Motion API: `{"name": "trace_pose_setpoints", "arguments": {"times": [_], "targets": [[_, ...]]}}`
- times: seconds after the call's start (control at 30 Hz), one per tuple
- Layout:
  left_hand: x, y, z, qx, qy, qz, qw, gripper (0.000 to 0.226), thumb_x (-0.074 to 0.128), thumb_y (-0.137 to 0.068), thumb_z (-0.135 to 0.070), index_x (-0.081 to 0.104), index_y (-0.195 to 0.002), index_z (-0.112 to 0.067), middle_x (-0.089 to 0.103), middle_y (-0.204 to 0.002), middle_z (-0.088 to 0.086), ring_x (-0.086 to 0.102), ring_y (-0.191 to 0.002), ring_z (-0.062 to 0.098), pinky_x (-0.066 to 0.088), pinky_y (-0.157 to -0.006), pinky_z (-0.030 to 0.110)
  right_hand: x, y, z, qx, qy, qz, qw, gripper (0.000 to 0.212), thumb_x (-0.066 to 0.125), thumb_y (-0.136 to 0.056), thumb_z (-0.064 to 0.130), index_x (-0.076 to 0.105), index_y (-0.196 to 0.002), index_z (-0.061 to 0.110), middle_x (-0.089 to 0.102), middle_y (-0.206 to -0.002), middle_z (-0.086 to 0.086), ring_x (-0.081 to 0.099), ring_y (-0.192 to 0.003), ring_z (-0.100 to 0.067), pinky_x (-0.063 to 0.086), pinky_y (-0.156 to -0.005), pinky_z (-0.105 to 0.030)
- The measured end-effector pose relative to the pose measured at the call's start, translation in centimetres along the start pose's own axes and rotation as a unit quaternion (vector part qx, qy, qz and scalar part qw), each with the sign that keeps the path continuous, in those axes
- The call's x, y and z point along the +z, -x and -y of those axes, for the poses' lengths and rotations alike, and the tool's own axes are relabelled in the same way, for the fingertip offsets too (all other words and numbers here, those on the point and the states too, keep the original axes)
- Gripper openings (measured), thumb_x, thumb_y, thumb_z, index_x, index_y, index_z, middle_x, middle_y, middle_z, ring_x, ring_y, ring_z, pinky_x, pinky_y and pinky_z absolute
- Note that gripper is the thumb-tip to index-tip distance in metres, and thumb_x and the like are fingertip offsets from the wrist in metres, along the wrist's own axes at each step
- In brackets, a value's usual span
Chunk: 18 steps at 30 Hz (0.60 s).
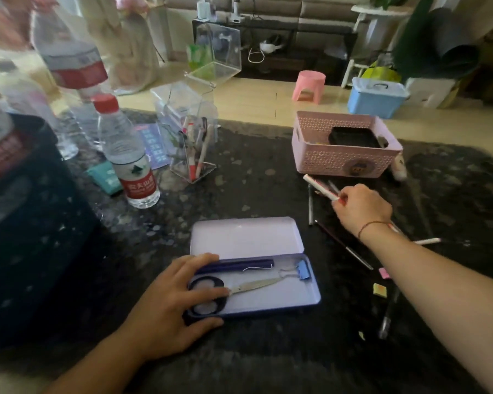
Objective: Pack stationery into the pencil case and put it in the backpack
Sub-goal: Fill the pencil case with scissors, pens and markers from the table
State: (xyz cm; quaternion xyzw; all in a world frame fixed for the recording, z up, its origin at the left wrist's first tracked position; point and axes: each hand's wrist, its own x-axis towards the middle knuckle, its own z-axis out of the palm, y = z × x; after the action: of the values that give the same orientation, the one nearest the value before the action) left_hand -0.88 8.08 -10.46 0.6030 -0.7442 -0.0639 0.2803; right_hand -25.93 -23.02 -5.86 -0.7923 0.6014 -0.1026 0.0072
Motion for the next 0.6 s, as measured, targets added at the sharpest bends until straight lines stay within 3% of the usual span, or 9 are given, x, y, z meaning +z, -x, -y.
{"name": "trace_pose_setpoints", "arguments": {"times": [0.07, 0.13, 0.23, 0.43, 0.6], "targets": [[0.1, 0.0, 0.1, -0.001, -0.004, 0.004, 1.0, 0.037, 0.069, -0.084, -0.06, 0.07, -0.115, -0.04, 0.04, -0.151, -0.006, 0.045, -0.131, 0.022, 0.044, -0.103, 0.039, -1.5, 1.6, 0.1, -0.067, -0.108, -0.046, 0.991, 0.022, 0.059, -0.088, 0.035, 0.069, -0.095, 0.017, 0.061, -0.097, -0.011, 0.058, -0.091, -0.035, 0.05, -0.073, -0.042], [0.1, -0.1, 0.0, -0.001, -0.004, 0.004, 1.0, 0.037, 0.07, -0.083, -0.06, 0.071, -0.113, -0.039, 0.041, -0.15, -0.006, 0.045, -0.131, 0.021, 0.044, -0.103, 0.039, -3.1, 5.4, 0.6, -0.202, -0.174, -0.067, 0.961, 0.016, 0.061, -0.089, 0.03, 0.069, -0.094, 0.017, 0.064, -0.093, -0.005, 0.058, -0.085, -0.028, 0.049, -0.07, -0.041], [0.0, -0.2, 0.0, -0.001, -0.001, -0.004, 1.0, 0.042, 0.072, -0.08, -0.058, 0.071, -0.114, -0.034, 0.043, -0.148, -0.003, 0.047, -0.129, 0.02, 0.045, -0.102, 0.038, -3.9, 12.5, 1.6, -0.331, -0.138, -0.027, 0.933, 0.011, 0.06, -0.087, 0.034, 0.066, -0.093, 0.026, 0.064, -0.091, 0.008, 0.054, -0.079, -0.017, 0.046, -0.063, -0.033], [0.0, -0.3, -0.2, -0.013, 0.006, -0.009, 1.0, 0.057, 0.077, -0.076, -0.056, 0.066, -0.123, -0.026, 0.046, -0.145, -0.004, 0.049, -0.127, 0.02, 0.046, -0.101, 0.039, -2.8, 16.9, 2.9, -0.355, -0.103, 0.059, 0.927, 0.008, 0.066, -0.083, 0.023, 0.07, -0.09, 0.02, 0.066, -0.089, 0.001, 0.057, -0.081, -0.024, 0.046, -0.069, -0.037], [0.1, -0.3, 0.0, -0.014, 0.015, -0.01, 1.0, 0.058, 0.068, -0.078, -0.065, 0.064, -0.125, -0.03, 0.045, -0.146, -0.009, 0.046, -0.13, 0.015, 0.036, -0.107, 0.022, -2.3, 17.0, 3.4, -0.354, -0.099, 0.115, 0.923, 0.023, 0.052, -0.093, 0.024, 0.065, -0.112, 0.024, 0.061, -0.111, 0.002, 0.046, -0.105, -0.019, 0.029, -0.089, -0.035]]}}
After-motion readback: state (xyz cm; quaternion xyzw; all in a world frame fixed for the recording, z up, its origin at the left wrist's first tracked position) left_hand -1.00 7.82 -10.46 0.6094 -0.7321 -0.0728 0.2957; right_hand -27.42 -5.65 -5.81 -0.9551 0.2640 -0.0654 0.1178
